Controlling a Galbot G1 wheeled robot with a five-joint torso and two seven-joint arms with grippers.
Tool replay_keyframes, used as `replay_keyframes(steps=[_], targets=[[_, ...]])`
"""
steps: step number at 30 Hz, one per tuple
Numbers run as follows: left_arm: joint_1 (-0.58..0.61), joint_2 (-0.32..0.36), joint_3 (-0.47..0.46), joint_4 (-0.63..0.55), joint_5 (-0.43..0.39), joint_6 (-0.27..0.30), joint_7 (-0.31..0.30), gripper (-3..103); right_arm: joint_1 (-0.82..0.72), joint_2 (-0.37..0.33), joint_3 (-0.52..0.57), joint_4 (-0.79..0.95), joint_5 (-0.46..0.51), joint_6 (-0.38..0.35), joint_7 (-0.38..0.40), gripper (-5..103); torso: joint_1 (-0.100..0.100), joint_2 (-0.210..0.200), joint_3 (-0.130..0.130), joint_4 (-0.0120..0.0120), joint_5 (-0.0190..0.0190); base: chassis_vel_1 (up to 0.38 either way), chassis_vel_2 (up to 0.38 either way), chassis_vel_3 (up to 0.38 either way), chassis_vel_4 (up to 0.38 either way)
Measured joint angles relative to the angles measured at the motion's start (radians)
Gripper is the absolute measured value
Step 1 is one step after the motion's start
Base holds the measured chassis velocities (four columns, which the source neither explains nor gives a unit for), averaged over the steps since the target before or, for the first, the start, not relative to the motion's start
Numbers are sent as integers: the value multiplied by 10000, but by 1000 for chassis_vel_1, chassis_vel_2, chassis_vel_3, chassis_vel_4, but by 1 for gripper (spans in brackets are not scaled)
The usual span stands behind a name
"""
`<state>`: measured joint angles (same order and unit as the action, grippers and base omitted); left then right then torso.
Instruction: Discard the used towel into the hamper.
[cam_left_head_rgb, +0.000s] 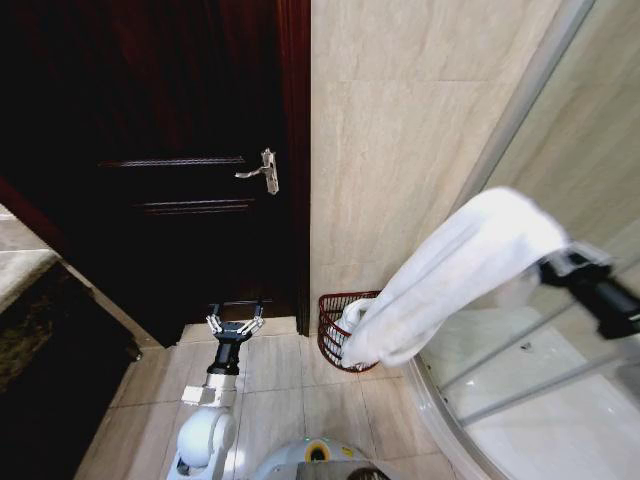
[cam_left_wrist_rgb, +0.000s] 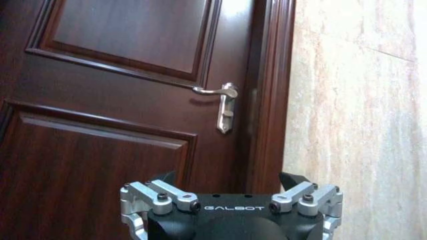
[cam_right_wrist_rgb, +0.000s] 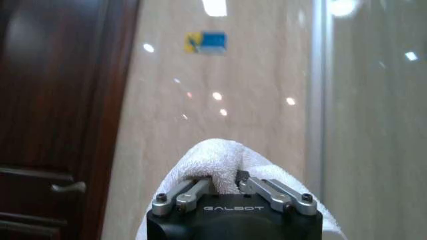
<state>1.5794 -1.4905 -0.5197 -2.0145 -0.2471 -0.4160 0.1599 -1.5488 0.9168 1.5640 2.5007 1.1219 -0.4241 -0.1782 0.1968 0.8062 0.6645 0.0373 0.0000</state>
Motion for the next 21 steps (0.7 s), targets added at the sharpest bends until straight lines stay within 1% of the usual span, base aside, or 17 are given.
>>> replay_keyframes(steps=[3,4,8,9,12,13,15,16,17,18,20,21], targets=[[-6,-141,95,1,167,-2,27,100,487,-973,-528,0,22,264,264,11,2,-7,1,4,0,11,-17,0,10],[-6,-141,95,1,167,-2,27,100,487,-973,-528,0,22,264,264,11,2,-7,1,4,0,0,0,0,0],[-47,-317,166,6,389,-2,39,100,674,-1946,-899,-442,180,588,378,11,8,-11,3,4,2,0,0,0,0],[-47,-317,166,6,389,-2,39,100,674,-1946,-899,-442,180,588,378,11,8,-11,3,4,2,0,0,0,0],[-39,-397,168,-56,433,7,27,100,637,-2666,-687,-1064,581,648,455,11,8,-12,2,2,2,0,0,0,0],[-39,-397,168,-56,433,7,27,100,637,-2666,-687,-1064,581,648,455,11,8,-12,2,2,2,0,0,0,0],[19,-444,140,-96,437,-26,21,100,695,-3149,-629,-1454,821,656,602,11,6,-12,1,-1,2,0,0,0,0],[71,-462,125,-104,437,-64,16,100,793,-3424,-722,-1637,887,675,755,11,6,-13,0,0,2,0,0,0,0],[71,-462,125,-104,437,-64,16,100,793,-3424,-722,-1637,887,675,755,11,6,-13,0,0,2,0,0,0,0],[106,-465,115,-104,436,-105,15,100,936,-3634,-881,-1766,897,682,923,11,5,-12,0,0,1,0,0,0,0],[166,-460,101,-76,428,-218,6,100,1357,-3999,-1449,-1911,851,695,1397,11,5,-14,-1,3,-1,0,0,0,0],[166,-460,101,-76,428,-218,6,100,1357,-3999,-1449,-1911,851,695,1397,11,5,-14,-1,3,-1,0,0,0,0]])
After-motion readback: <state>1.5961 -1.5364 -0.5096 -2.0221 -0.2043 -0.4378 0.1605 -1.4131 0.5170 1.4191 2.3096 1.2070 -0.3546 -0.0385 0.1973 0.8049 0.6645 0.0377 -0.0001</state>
